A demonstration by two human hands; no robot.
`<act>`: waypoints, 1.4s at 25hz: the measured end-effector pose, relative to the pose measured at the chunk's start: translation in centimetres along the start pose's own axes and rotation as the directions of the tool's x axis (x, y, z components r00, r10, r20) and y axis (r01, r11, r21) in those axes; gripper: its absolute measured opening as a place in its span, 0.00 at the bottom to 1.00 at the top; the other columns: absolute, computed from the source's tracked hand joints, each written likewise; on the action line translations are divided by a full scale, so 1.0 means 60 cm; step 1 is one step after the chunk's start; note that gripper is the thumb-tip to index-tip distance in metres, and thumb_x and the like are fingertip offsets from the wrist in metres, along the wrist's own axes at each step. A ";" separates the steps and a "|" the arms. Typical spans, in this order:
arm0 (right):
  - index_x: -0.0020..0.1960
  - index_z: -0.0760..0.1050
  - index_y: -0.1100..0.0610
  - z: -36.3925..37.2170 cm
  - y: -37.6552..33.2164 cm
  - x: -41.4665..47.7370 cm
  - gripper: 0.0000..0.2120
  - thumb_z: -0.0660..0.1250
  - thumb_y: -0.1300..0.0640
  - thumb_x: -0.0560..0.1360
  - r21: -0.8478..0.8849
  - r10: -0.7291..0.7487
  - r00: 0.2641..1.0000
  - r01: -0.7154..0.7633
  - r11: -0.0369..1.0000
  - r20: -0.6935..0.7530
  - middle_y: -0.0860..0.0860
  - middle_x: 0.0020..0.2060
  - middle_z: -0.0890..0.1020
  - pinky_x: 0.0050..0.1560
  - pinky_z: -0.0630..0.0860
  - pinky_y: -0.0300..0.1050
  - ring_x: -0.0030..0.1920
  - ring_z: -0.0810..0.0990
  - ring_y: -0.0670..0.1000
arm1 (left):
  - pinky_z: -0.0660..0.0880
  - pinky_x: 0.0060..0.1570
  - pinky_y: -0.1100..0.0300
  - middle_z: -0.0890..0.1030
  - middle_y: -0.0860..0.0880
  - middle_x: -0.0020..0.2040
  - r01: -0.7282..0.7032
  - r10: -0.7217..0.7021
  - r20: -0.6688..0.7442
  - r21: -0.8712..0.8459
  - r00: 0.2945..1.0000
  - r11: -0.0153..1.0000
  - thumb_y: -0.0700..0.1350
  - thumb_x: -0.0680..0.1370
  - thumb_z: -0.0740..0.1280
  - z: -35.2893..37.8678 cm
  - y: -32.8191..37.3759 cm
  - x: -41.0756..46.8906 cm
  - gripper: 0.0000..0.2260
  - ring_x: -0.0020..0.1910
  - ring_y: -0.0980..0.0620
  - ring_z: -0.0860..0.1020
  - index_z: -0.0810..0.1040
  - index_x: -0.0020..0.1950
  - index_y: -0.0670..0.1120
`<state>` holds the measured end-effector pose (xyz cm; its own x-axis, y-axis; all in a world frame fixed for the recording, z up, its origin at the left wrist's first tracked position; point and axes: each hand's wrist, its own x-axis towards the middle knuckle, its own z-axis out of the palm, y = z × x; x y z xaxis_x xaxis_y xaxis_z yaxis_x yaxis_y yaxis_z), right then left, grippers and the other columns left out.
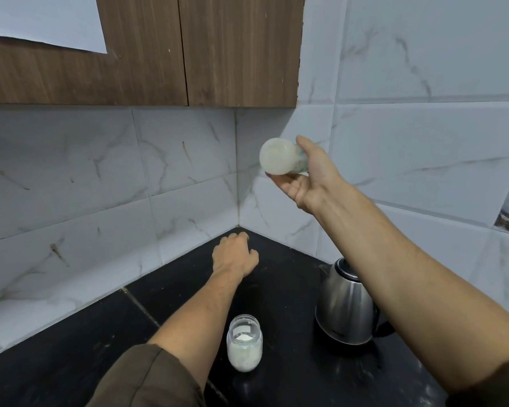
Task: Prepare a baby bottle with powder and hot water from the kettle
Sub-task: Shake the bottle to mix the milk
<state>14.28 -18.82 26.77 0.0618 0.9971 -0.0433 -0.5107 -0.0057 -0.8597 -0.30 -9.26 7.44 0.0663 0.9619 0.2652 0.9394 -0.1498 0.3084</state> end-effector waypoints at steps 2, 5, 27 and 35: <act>0.60 0.77 0.57 0.001 0.008 0.000 0.20 0.74 0.44 0.77 -0.208 0.054 0.991 -0.027 0.978 0.126 0.58 0.50 0.84 0.35 0.86 0.50 0.42 0.87 0.58 | 0.78 0.61 0.47 0.79 0.47 0.66 -0.001 0.001 -0.001 -0.003 1.000 1.000 0.51 0.81 0.66 -0.003 -0.001 0.002 0.22 0.64 0.46 0.77 0.74 0.74 0.48; 0.63 0.78 0.55 0.003 0.009 -0.005 0.23 0.75 0.42 0.75 -0.309 0.022 0.979 0.043 0.950 0.205 0.55 0.46 0.86 0.36 0.86 0.47 0.42 0.87 0.56 | 0.78 0.61 0.47 0.79 0.47 0.67 0.002 -0.002 -0.008 -0.005 1.000 1.000 0.51 0.81 0.66 -0.005 0.000 0.006 0.22 0.65 0.45 0.77 0.74 0.74 0.48; 0.59 0.76 0.54 -0.010 0.003 0.014 0.17 0.74 0.44 0.78 0.126 -0.123 0.992 0.126 0.984 -0.028 0.60 0.54 0.85 0.39 0.86 0.49 0.47 0.88 0.57 | 0.76 0.62 0.48 0.78 0.47 0.68 0.010 -0.010 0.009 -0.006 1.000 1.000 0.50 0.81 0.64 -0.001 -0.001 0.009 0.21 0.66 0.45 0.76 0.74 0.73 0.48; 0.69 0.73 0.55 -0.002 -0.009 0.022 0.25 0.74 0.45 0.78 0.159 -0.252 0.957 0.274 0.949 -0.148 0.61 0.60 0.83 0.37 0.84 0.48 0.48 0.88 0.57 | 0.76 0.63 0.47 0.78 0.47 0.67 -0.001 0.002 0.009 -0.010 1.000 1.000 0.51 0.81 0.65 0.003 0.002 0.013 0.22 0.66 0.46 0.76 0.74 0.74 0.48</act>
<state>14.76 -17.48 27.09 0.3141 0.9441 0.0997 -0.6039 0.2797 -0.7464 -0.10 -8.49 7.51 0.0707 0.9637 0.2575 0.9358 -0.1535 0.3174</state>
